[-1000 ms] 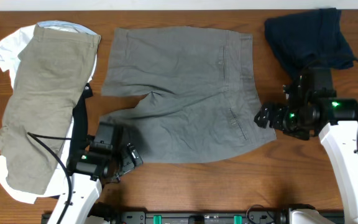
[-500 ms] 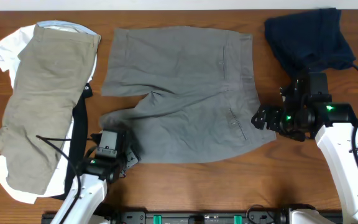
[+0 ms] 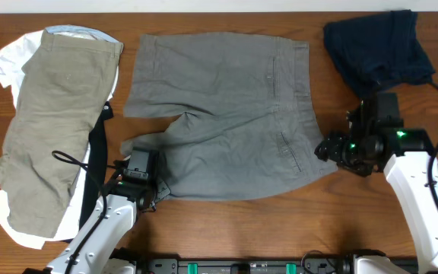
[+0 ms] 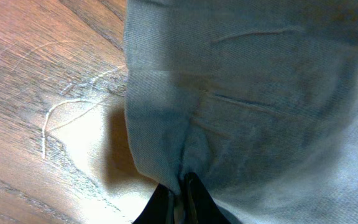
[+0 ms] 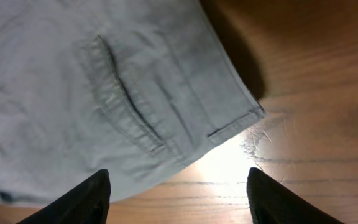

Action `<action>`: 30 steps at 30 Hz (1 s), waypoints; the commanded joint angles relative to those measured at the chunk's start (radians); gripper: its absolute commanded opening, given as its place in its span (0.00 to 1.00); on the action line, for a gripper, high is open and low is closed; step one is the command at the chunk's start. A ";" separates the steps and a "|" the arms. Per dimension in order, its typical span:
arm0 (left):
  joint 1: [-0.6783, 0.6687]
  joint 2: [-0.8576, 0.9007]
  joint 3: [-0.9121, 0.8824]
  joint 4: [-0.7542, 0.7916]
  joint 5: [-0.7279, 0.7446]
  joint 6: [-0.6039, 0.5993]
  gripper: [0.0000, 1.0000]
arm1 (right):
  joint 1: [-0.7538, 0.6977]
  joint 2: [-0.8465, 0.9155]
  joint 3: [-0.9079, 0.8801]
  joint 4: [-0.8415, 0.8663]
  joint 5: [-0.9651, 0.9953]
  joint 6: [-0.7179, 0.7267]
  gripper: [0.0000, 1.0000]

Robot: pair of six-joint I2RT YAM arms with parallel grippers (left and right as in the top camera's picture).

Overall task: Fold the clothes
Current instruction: 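Grasp the near leg hems of the shorts with left and right grippers, then fold the near legs upward toward the waistband with both grippers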

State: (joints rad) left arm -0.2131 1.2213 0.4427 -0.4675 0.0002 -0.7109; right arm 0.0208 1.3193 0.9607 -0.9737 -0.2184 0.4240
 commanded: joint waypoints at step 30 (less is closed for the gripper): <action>-0.002 0.010 0.005 -0.006 0.010 0.000 0.06 | -0.007 -0.032 -0.436 0.554 0.101 0.267 0.01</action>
State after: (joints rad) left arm -0.2131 1.2278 0.4427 -0.4210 0.0006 -0.7101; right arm 0.0208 1.3155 0.5133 -0.4103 -0.1577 0.6853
